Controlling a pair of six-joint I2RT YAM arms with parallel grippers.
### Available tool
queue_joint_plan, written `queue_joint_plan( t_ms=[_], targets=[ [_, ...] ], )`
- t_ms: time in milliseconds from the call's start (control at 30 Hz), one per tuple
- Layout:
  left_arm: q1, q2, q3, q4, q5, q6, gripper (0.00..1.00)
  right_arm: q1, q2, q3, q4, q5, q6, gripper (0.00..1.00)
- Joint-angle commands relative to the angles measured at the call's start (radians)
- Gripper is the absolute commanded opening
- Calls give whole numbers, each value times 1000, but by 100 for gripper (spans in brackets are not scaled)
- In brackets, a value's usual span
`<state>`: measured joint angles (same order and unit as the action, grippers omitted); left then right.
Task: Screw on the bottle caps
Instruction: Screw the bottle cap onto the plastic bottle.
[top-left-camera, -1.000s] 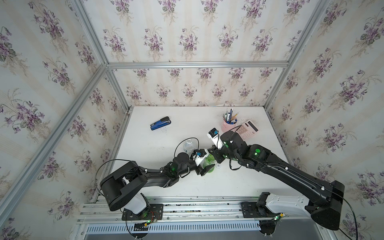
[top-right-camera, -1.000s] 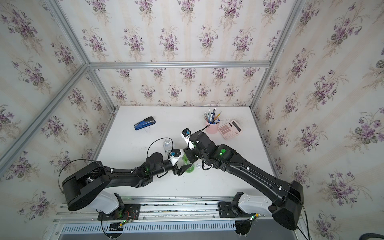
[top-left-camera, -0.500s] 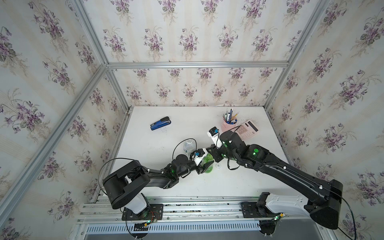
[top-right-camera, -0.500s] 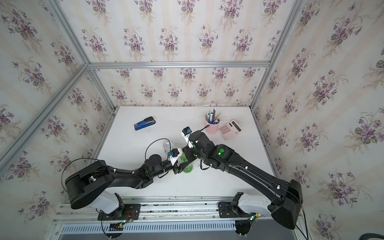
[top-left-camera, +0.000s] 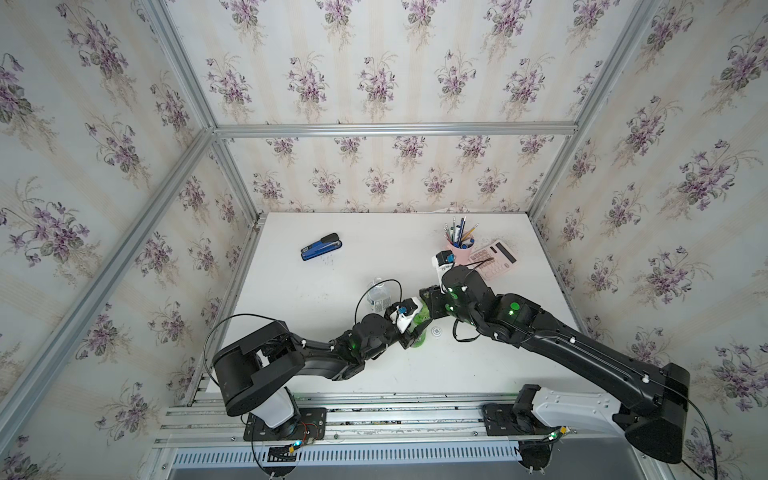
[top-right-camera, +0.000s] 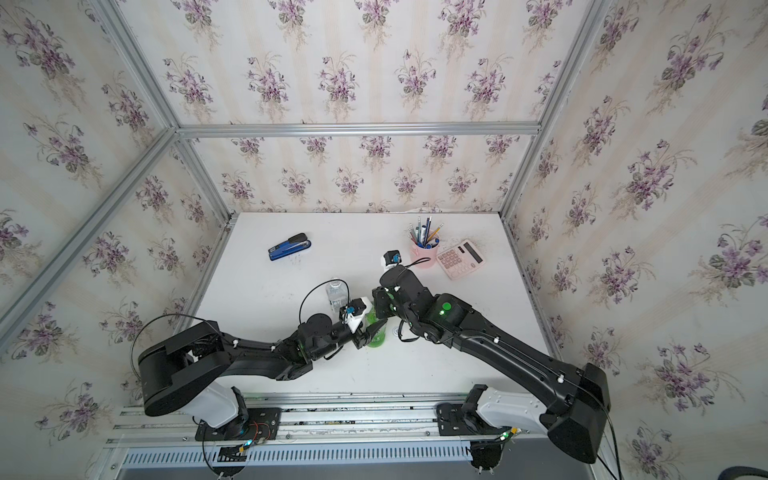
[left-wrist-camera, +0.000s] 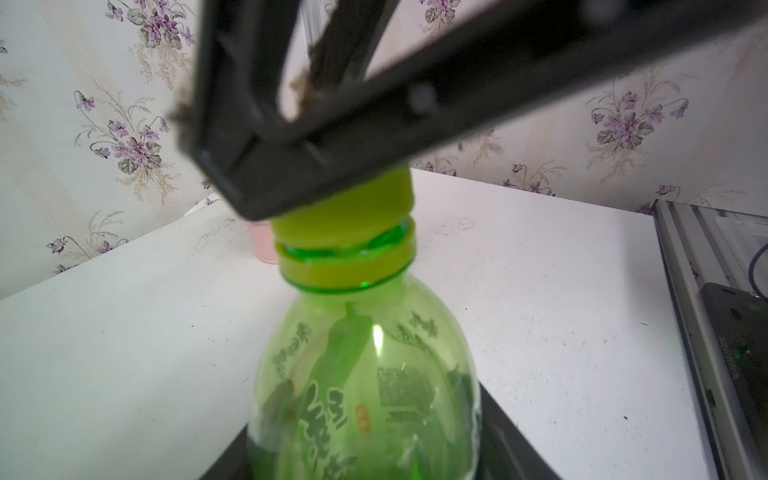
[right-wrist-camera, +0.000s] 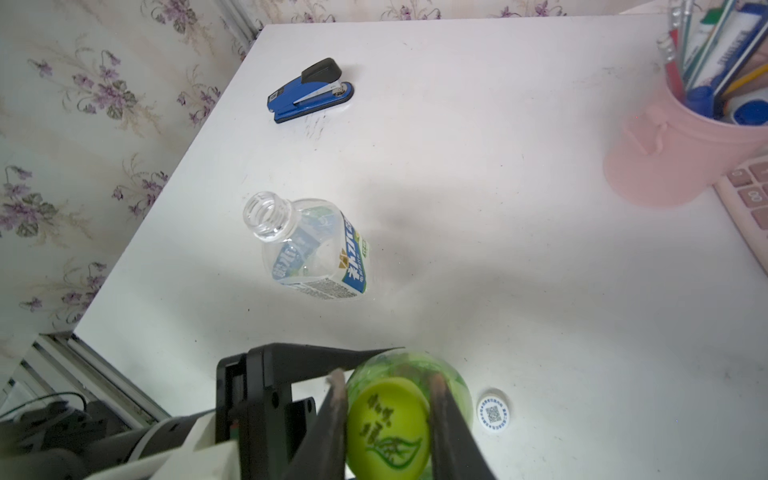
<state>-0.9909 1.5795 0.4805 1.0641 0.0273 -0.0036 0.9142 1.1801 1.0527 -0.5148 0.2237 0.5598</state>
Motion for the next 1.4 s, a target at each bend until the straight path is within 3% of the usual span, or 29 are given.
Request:
queue_joint_plan(
  t_ms=[0,167,267,367,633,900,1367],
  targets=[
    [-11,-7,16,49,4,56,61,23,19,6,-77,-3,178,24],
    [3,-6,2,36,67,60,61,24,-8,29,-53,-32,122,37],
    [21,-16,-10,24,112,56,61,21,-15,79,-68,-67,1,49],
    [51,-38,-17,-8,153,45,61,0,-2,151,-149,-69,-109,52],
    [72,-59,-29,-22,207,42,61,-29,88,227,-265,-102,-253,51],
    [73,-59,-31,-24,197,40,61,-33,144,248,-302,-137,-238,46],
    [75,-58,-32,-29,197,40,61,-47,151,265,-310,-138,-258,28]
  ],
)
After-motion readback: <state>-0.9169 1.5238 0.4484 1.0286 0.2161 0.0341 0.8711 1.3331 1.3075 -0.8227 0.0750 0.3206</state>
